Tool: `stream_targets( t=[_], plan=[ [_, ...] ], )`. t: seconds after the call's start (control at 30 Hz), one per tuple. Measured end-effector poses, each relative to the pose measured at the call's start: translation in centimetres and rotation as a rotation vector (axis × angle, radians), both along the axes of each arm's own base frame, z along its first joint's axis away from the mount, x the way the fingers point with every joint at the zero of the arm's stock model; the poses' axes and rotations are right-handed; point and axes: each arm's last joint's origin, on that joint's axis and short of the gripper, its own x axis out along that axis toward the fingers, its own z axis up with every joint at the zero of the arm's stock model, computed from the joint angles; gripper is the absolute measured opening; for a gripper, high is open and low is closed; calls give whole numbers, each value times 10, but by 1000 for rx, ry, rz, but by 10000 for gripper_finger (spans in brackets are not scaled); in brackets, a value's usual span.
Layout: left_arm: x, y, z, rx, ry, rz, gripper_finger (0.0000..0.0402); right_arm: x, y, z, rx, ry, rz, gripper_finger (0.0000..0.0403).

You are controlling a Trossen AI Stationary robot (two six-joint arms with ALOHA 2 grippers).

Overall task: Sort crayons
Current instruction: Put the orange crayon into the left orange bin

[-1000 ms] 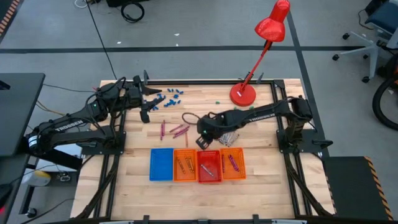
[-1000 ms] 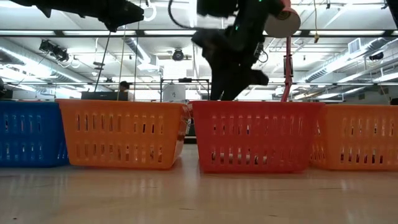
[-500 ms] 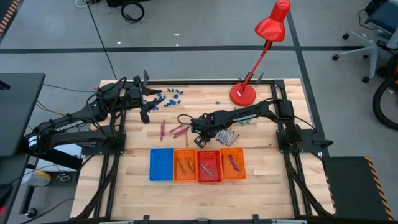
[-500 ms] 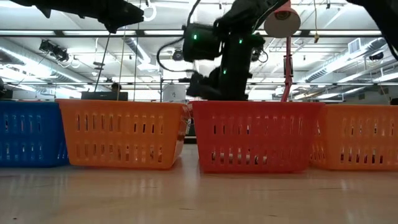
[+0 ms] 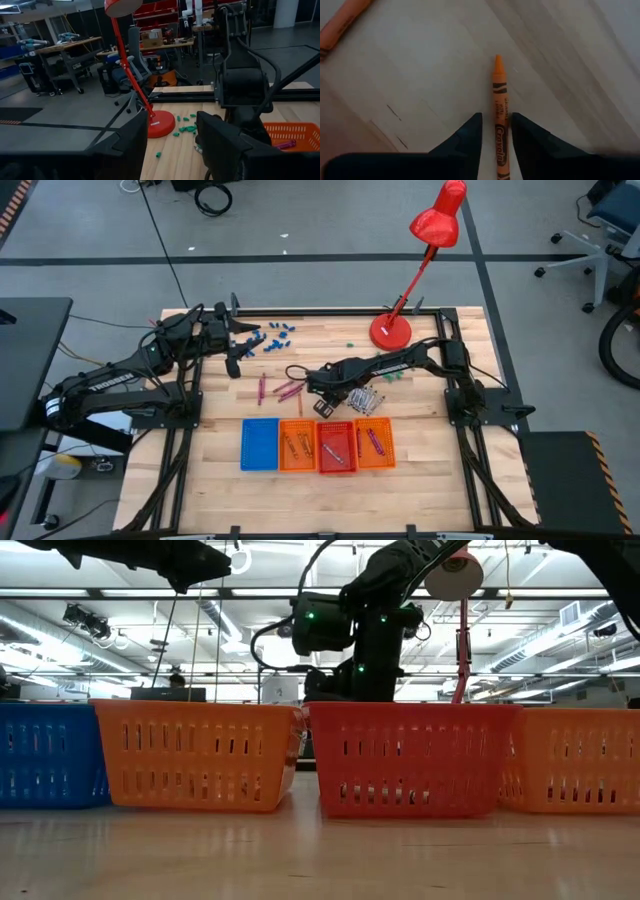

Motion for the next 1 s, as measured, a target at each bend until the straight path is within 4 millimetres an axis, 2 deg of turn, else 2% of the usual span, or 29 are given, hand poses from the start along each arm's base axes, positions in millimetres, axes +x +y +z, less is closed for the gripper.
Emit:
stream_targets(
  t=[0.27,0.47,0.73,1.0],
  plan=[
    [0,0,0,0,4,1,180,0,-6,2,10,-10,52,23],
    [0,0,0,2,5,1,180,1,-6,10,39,-32,70,22],
    [0,0,0,2,5,1,180,4,-2,49,22,-176,78,35],
    [0,0,0,1,5,1,180,14,16,96,54,-501,119,35]
  ],
)
